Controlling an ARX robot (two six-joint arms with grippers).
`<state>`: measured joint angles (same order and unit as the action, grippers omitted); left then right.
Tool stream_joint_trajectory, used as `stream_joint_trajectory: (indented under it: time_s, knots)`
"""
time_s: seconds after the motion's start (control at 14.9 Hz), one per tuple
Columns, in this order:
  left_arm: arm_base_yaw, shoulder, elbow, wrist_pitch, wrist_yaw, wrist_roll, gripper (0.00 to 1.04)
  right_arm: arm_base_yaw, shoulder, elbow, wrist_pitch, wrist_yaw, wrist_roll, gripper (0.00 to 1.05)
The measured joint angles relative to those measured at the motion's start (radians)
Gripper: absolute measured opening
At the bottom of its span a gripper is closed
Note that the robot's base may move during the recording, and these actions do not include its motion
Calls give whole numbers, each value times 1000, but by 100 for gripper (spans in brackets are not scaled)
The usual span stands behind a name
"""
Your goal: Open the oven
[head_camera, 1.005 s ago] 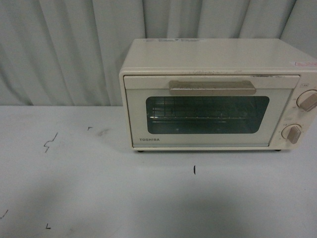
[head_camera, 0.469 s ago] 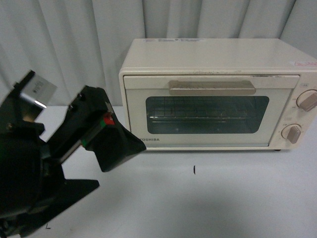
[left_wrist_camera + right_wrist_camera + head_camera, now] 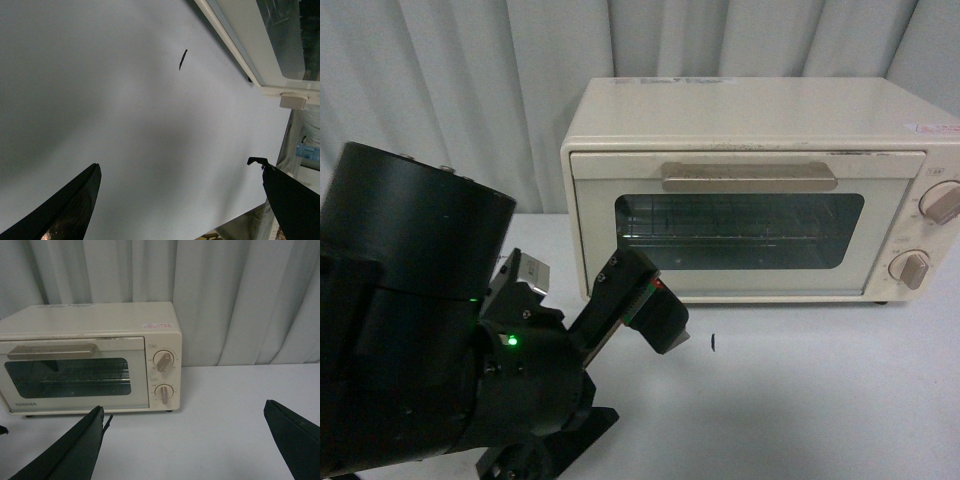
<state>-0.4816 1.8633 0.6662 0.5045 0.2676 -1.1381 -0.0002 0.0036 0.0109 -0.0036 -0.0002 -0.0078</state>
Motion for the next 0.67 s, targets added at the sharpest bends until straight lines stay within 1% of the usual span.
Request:
stream_joint_trajectory:
  time_s: [0.13,0.4,0.67]
  knots:
    - [-18,73,61,10,-5,-44,98,0,0,0,0,0,0,98]
    - [-48,162,104,16,-26,-89,98,0,0,0,0,0,0,98]
    - [-28,205,111,61,-52,-97,98,0,0,0,0,0,0,98]
